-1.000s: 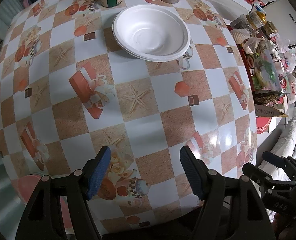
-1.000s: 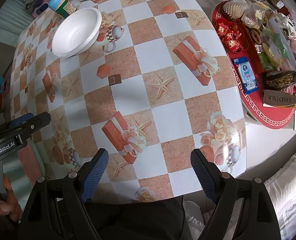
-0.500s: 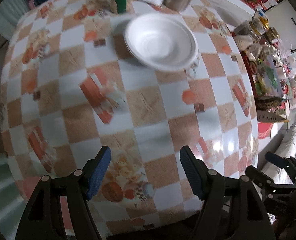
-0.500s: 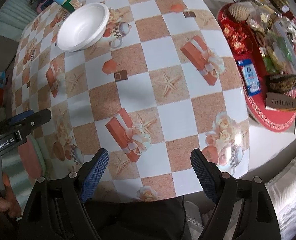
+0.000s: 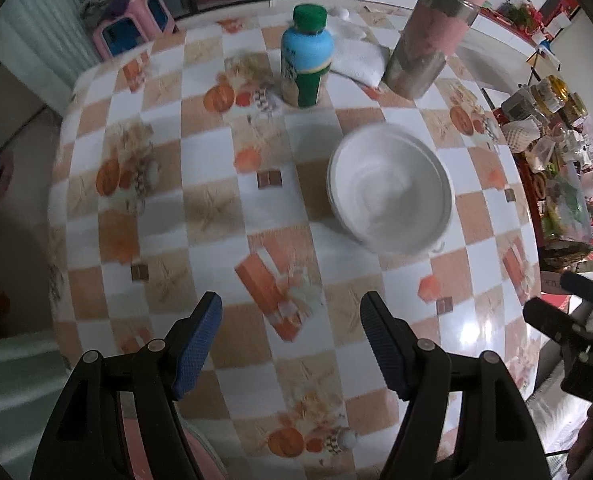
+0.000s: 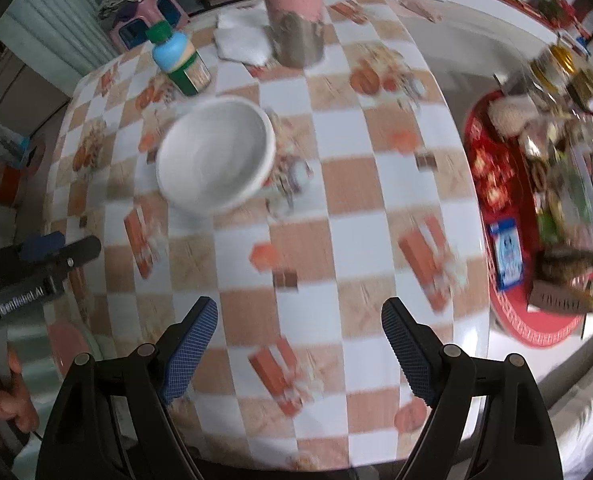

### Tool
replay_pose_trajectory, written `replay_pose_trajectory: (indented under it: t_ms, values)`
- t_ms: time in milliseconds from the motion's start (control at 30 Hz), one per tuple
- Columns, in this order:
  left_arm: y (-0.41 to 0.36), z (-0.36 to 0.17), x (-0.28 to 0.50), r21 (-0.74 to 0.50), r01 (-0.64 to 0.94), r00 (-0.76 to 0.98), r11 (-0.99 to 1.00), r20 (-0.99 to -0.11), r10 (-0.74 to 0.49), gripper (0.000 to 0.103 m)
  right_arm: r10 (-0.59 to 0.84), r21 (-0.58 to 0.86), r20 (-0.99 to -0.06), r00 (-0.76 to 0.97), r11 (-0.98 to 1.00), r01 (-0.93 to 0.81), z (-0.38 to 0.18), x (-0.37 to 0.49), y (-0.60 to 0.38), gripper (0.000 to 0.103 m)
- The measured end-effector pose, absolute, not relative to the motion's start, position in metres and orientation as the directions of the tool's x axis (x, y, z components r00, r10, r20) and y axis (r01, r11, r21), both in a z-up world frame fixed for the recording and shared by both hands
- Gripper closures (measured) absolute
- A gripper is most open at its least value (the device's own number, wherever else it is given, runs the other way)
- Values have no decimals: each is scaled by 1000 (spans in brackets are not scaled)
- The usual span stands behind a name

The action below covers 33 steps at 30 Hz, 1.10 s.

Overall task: Organize plates and bowls
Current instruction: 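Move the left tool to the rim of the stacked white bowls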

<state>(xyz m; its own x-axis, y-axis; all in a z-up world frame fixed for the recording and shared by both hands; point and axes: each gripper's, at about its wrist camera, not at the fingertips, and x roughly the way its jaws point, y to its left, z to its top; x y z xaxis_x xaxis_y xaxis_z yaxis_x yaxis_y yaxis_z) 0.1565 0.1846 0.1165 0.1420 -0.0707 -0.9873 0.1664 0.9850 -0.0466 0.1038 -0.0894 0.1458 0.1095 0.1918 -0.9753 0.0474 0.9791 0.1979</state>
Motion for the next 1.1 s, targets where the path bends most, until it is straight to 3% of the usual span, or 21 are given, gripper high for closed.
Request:
replay_pose_trajectory:
  t_ms: [400,1100]
  values:
    - [167,94,184,-20,192,131,981,-990,-46,28,178,177,-981,74,984,-26,129,166,-74,18]
    - [169,61,215,-30,107,75,994,-996,-38,28,142,140,-990,7,986,-95,88,212,-58,18]
